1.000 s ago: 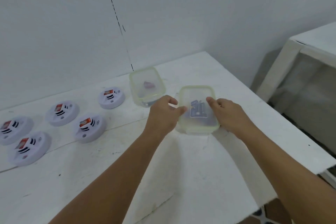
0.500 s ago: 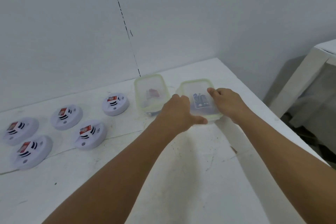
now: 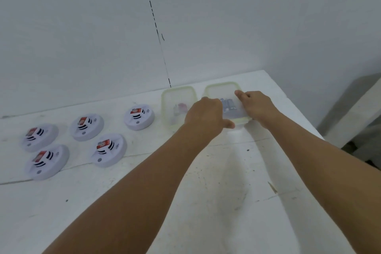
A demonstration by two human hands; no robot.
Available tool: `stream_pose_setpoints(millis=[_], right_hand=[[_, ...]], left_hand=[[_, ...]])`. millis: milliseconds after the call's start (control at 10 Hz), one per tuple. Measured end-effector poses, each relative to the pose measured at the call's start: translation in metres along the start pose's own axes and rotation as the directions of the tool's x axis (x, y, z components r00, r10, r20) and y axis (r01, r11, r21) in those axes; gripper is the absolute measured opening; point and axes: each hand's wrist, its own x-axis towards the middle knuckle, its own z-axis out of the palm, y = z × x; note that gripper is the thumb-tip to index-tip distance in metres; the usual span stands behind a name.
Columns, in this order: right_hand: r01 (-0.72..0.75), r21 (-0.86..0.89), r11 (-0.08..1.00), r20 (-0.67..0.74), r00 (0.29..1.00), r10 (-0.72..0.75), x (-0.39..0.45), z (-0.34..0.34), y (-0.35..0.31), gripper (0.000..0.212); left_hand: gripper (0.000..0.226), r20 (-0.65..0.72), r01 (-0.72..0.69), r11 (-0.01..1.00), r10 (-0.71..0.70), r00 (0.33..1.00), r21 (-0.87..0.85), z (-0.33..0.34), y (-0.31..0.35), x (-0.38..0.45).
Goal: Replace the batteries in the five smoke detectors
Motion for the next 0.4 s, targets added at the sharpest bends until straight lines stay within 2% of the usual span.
stream_pose_setpoints(millis=[200,300,400], right_hand=[[-0.007,-0.011,1.0,0.01,1.0,0.008,0.003,-0.001,0.0,0.068],[-0.028,0.071,0.997,-0.035,0.999,0.03,0.002,-0.004,0.003,0.071],[-0.017,0.346,0.938,-0.213,0.972,0.096,-0.005,-0.031,0.009,0.058]], left_hand=[[0.054,0.0,0.003,1.0,-0.003,1.0,0.007,0.0,-0.004,0.0],[0.069,-0.008,-0.017,0.994,0.016,1.0,-0.109,-0.002,-0.007,-0.007],[0.089,-0.154,-0.069,0.957,0.026,0.988,-0.283,-0.024,-0.025,-0.04]])
